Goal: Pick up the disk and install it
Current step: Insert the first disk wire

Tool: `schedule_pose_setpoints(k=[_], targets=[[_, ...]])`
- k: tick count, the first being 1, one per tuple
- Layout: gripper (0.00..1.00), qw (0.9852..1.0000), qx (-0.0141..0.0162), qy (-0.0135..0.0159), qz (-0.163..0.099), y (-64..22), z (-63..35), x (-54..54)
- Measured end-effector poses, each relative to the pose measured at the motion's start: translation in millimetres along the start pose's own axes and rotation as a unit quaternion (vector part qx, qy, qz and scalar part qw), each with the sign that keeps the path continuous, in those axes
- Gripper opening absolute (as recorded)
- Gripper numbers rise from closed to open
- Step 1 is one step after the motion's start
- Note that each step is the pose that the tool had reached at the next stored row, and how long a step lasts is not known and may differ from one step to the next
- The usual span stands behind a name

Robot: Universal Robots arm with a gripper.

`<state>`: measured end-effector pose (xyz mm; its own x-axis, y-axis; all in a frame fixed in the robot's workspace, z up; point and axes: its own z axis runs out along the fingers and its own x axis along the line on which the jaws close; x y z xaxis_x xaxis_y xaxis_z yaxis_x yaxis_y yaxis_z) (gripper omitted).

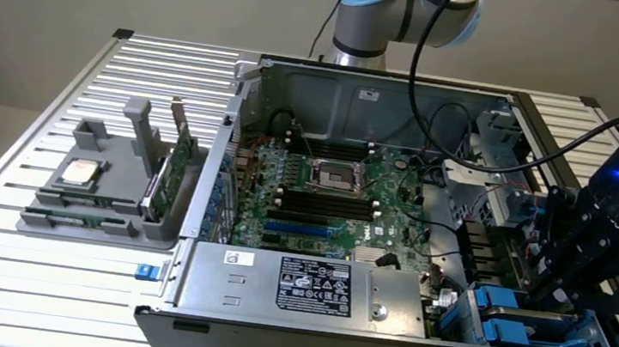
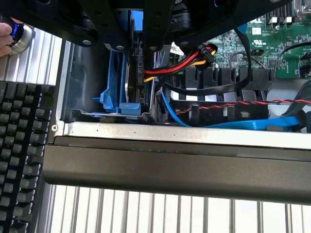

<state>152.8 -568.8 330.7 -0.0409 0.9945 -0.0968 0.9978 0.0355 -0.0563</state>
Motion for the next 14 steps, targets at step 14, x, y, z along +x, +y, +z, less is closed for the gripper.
schedule_pose_setpoints(k=[14], targets=[[0.17, 1.0, 0.0033, 0.0001, 0.0, 3.6, 0.1, -0.1]])
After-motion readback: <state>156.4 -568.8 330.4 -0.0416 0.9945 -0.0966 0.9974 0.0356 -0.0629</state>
